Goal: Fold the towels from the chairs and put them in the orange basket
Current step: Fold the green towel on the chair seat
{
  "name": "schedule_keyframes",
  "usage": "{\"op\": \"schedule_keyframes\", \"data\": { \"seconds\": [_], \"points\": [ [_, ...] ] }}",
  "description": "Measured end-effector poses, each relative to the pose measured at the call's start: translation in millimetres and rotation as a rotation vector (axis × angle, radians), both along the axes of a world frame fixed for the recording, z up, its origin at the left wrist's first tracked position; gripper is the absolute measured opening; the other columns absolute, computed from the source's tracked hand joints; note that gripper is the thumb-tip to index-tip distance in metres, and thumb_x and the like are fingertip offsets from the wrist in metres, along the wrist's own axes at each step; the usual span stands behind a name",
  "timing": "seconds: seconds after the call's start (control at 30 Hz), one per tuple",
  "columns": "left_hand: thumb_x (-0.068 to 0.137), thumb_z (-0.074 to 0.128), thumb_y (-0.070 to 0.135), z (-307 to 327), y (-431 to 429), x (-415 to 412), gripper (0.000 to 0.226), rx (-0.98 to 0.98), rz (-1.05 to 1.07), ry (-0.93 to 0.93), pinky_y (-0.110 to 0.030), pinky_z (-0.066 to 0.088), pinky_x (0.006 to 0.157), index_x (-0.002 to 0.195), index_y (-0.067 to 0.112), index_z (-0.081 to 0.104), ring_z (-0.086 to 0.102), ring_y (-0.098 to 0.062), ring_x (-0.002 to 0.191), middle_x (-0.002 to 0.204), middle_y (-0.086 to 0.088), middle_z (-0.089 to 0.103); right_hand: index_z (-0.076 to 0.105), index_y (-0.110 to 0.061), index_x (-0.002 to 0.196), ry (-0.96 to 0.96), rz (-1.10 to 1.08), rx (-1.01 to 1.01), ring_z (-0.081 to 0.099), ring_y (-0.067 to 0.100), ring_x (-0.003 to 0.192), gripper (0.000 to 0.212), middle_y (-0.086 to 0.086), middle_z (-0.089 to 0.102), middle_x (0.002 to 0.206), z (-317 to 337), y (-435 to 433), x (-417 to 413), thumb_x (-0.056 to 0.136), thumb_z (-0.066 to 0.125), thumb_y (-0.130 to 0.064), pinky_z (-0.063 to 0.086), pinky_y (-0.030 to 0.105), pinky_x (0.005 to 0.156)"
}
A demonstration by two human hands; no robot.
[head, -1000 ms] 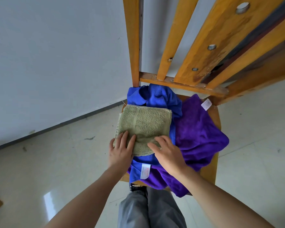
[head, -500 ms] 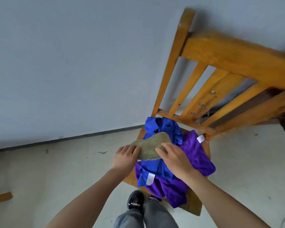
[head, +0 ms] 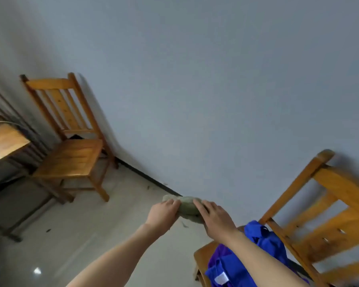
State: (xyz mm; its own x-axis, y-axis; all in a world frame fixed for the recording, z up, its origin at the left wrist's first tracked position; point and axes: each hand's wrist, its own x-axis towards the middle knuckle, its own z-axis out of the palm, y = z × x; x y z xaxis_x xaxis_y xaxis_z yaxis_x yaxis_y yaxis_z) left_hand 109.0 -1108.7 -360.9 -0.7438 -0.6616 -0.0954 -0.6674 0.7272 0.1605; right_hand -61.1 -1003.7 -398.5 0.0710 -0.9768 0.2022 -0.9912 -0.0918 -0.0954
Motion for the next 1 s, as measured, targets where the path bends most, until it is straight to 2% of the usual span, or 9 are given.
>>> {"op": "schedule_keyframes", "data": {
  "seconds": [0.13,0.27,0.37,0.43,0.5,0.63,0.87,0.93,1.0],
  "points": [
    [0.09,0.045,0.024,22.2,25.6,74.5,0.021,-0.065,0.291,0.05,-0.035,0.049,0.078,0.106,0.012,0.051,0.058,-0.024,0.098,0.109,-0.002,0.061,0.044,-0.013,0.126,0.03,0.306,-0.076,0.068,0.013,0.085,0.09,-0.001,0.067,0.104,21.2,-22.6,49.6,0.05,0.079,-0.047,0.057,0.022,0.068],
    [0.086,0.049,0.023,38.6,60.9,157.4,0.028,-0.147,0.519,0.014,-0.034,0.047,0.076,0.11,0.012,0.054,0.059,-0.025,0.101,0.109,-0.004,0.062,0.046,-0.016,0.122,-0.017,0.525,-0.093,0.066,0.015,0.069,0.087,-0.002,0.067,0.089,39.5,-48.8,120.7,0.047,0.085,-0.035,0.055,0.025,0.052],
    [0.074,0.055,0.021,44.7,92.8,222.6,0.019,-0.218,0.631,0.046,-0.032,0.051,0.054,0.09,0.012,0.06,0.066,-0.026,0.075,0.084,-0.005,0.067,0.05,-0.022,0.107,-0.022,0.678,-0.124,0.058,0.016,0.054,0.073,-0.003,0.063,0.073,55.4,-58.4,184.6,0.044,0.085,-0.017,0.044,0.023,0.04],
    [0.058,0.06,0.026,51.5,125.5,271.1,0.014,-0.267,0.716,0.023,-0.02,0.04,0.034,0.07,0.019,0.057,0.062,-0.017,0.049,0.059,0.004,0.061,0.049,-0.024,0.102,-0.003,0.817,-0.15,0.057,0.016,0.051,0.072,-0.004,0.061,0.069,67.6,-57.6,238.7,0.04,0.083,-0.012,0.041,0.021,0.039],
    [0.053,0.062,0.032,57.2,148.3,308.3,0.015,-0.319,0.773,-0.087,-0.016,0.03,0.029,0.063,0.024,0.054,0.056,-0.009,0.039,0.05,0.007,0.055,0.051,-0.025,0.101,0.0,0.932,-0.17,0.056,0.016,0.051,0.071,-0.004,0.061,0.069,76.9,-58.8,285.1,0.039,0.083,-0.01,0.041,0.021,0.039],
    [0.037,0.083,0.034,69.1,200.5,393.4,0.04,-0.384,0.928,-0.151,-0.016,0.027,0.029,0.064,0.023,0.055,0.056,-0.008,0.038,0.049,0.007,0.054,0.053,-0.026,0.1,0.02,1.153,-0.227,0.057,0.015,0.052,0.067,-0.005,0.06,0.069,92.2,-47.7,393.8,0.042,0.084,-0.014,0.045,0.02,0.041],
    [0.031,0.084,0.035,93.5,265.5,504.9,0.046,-0.404,1.162,-0.149,-0.015,0.027,0.028,0.065,0.023,0.056,0.054,-0.008,0.037,0.047,0.006,0.053,0.046,-0.028,0.098,-0.002,1.333,-0.371,0.058,0.015,0.05,0.038,-0.006,0.059,0.066,120.2,-11.7,538.3,0.061,0.043,-0.021,0.044,0.017,0.039],
    [0.03,0.085,0.036,93.3,272.7,524.1,0.042,-0.404,1.192,-0.175,-0.015,0.027,0.029,0.06,0.023,0.059,0.052,-0.008,0.037,0.046,0.005,0.053,0.045,-0.028,0.097,0.013,1.355,-0.361,0.058,0.013,0.05,0.041,-0.007,0.059,0.065,123.2,-5.6,560.1,0.058,0.054,-0.022,0.042,0.017,0.038],
    [0.029,0.085,0.035,97.0,274.2,541.0,0.042,-0.413,1.205,-0.181,-0.015,0.025,0.029,0.058,0.023,0.058,0.051,-0.008,0.036,0.045,0.005,0.051,0.045,-0.028,0.095,0.016,1.384,-0.331,0.057,0.013,0.049,0.062,-0.008,0.058,0.064,126.2,-5.6,580.4,0.041,0.075,-0.02,0.04,0.017,0.037]
  ]
}}
